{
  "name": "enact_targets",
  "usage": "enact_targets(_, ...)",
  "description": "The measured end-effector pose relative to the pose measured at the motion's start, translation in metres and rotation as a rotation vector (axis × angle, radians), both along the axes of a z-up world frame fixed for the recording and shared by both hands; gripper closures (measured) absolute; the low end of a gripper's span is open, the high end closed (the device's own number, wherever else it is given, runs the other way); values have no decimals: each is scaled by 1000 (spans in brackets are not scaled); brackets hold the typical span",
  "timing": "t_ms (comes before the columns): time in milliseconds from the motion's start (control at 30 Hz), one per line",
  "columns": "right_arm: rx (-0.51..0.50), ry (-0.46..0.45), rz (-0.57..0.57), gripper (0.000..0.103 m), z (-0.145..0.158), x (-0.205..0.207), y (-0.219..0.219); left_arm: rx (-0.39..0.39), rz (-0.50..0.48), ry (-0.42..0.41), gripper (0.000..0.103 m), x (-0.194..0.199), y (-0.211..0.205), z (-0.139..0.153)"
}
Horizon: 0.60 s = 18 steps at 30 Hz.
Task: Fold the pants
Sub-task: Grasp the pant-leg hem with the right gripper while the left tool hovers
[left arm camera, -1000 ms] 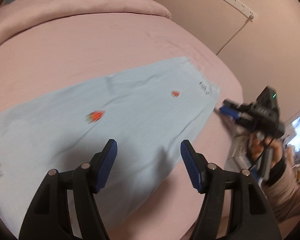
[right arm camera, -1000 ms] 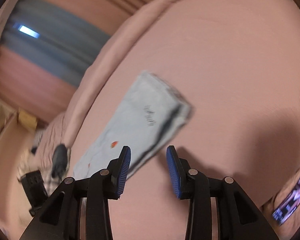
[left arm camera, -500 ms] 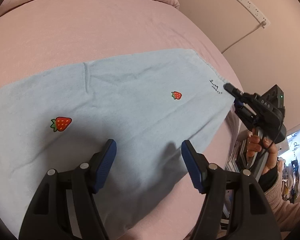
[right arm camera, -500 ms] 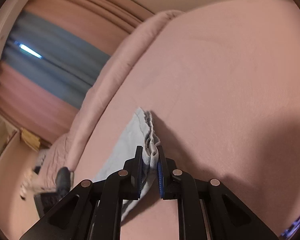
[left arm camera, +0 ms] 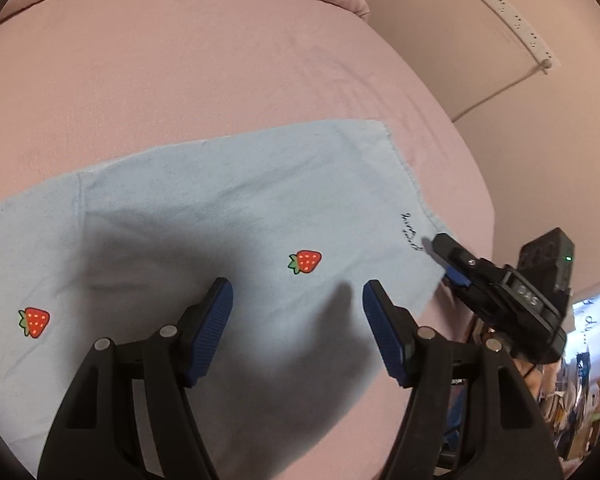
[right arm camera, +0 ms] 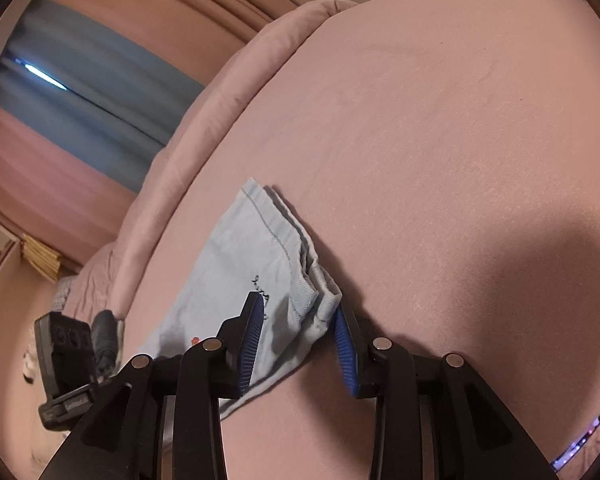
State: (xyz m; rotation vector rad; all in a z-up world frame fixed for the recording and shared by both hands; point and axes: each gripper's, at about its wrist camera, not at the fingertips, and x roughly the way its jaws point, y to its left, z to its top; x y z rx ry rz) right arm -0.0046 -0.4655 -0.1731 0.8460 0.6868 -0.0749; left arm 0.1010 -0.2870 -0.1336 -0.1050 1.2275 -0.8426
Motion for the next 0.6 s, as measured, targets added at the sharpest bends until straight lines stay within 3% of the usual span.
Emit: enact_targets(600, -55, 38, 33, 68, 8, 9, 3, -3, -7, -1, 34, 0, -3, -4)
